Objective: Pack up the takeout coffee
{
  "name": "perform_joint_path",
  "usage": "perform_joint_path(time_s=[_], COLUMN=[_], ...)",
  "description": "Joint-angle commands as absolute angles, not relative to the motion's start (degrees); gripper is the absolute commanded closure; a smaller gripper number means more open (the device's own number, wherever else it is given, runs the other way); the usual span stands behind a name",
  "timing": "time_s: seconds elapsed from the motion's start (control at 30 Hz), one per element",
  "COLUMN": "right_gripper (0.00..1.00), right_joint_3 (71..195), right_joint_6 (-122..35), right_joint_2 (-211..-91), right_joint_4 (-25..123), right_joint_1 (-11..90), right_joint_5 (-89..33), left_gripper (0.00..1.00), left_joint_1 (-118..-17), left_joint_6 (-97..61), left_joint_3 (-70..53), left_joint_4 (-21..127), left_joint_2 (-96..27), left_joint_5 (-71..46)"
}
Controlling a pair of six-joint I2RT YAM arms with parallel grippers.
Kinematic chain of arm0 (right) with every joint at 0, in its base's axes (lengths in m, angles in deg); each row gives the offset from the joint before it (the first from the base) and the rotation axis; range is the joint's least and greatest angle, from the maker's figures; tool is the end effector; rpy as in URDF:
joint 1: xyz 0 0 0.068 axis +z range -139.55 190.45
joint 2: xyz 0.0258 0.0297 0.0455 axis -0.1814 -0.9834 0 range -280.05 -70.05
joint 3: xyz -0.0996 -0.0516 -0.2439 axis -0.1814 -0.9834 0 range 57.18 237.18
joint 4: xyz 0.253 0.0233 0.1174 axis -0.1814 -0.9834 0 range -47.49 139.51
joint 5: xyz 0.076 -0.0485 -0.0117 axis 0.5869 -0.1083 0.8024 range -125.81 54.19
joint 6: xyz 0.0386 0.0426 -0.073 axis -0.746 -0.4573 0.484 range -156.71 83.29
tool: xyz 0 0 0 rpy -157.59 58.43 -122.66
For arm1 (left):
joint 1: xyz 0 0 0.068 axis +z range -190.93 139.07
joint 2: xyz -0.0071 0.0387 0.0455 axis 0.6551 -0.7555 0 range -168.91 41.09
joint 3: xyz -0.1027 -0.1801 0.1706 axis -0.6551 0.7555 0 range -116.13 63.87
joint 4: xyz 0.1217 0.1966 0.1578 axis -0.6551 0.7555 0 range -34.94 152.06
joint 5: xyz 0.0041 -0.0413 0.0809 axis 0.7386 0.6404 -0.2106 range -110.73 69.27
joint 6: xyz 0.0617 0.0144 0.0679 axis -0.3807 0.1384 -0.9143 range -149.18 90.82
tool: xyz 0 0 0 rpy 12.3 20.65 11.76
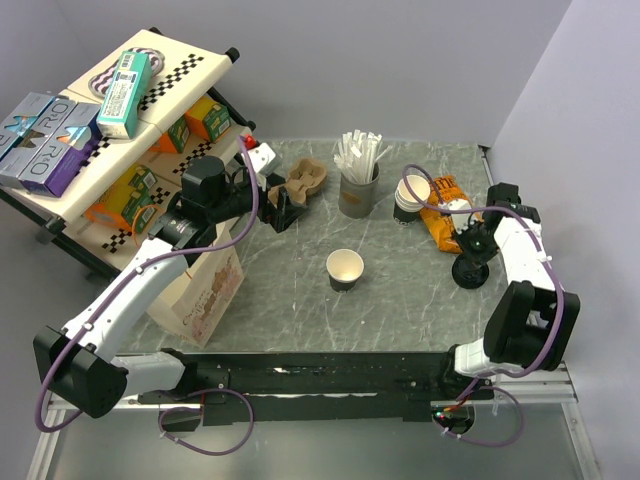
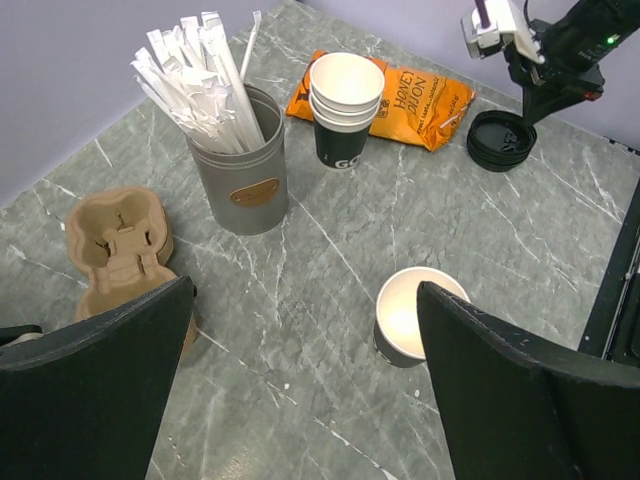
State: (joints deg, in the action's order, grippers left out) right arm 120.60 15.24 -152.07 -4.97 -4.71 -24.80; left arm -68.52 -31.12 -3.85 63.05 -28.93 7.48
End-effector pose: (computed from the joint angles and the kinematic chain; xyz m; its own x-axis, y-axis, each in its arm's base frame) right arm 0.2930 -0.0629 0.1936 -0.7291 -0.6032 -0.3232 -0.6019 0.7900 -0.1164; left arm 0.2862 -0.1941 0.3804 -0.1305 0.1018 -0.9862 0.8252 0.5625 -0.0512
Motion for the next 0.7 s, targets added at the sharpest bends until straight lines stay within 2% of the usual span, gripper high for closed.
perform_joint_path(time_s=[0.0,0.1,0.13,0.17,0.23,0.67], right_gripper=[1.00,0.79,0.68,0.65,0.62,0.61], right_joint_3=[122.9,122.3,122.0,121.0,120.7,123.2], right_joint_6=[16.3,17.5,18.1,19.1,20.2,22.8], right_joint_2=[-151.9,-154.3,-154.4,-154.3,-154.9,-160.6], right_joint_4=[-8.8,-10.3,-10.0,-9.5,-8.9,-9.6], right_joint_1=[-5.0,-5.1,-5.1,-5.2,-5.1,-5.1], right_joint_5=[-23.3,-22.5,-22.4,-22.5,-22.7,-22.6], left_gripper=[0.01,0.01,0.01,0.01,0.01,0.01], left_joint_1=[-68.8,-68.8,-68.8,-68.8,-68.8,-68.8], left_joint_6=[-31.9,-31.7,-31.7,-31.8,-31.8,-31.5], left_joint_3=[-4.4,-4.8,-4.9,-5.0,-5.0,-4.4], left_joint_4=[61.1,61.2,61.2,61.4,61.6,61.5], left_joint_2=[-28.7,-28.9,-29.0,-29.0,-29.0,-29.0], left_joint_5=[8.4,8.4,8.4,8.2,8.1,7.7])
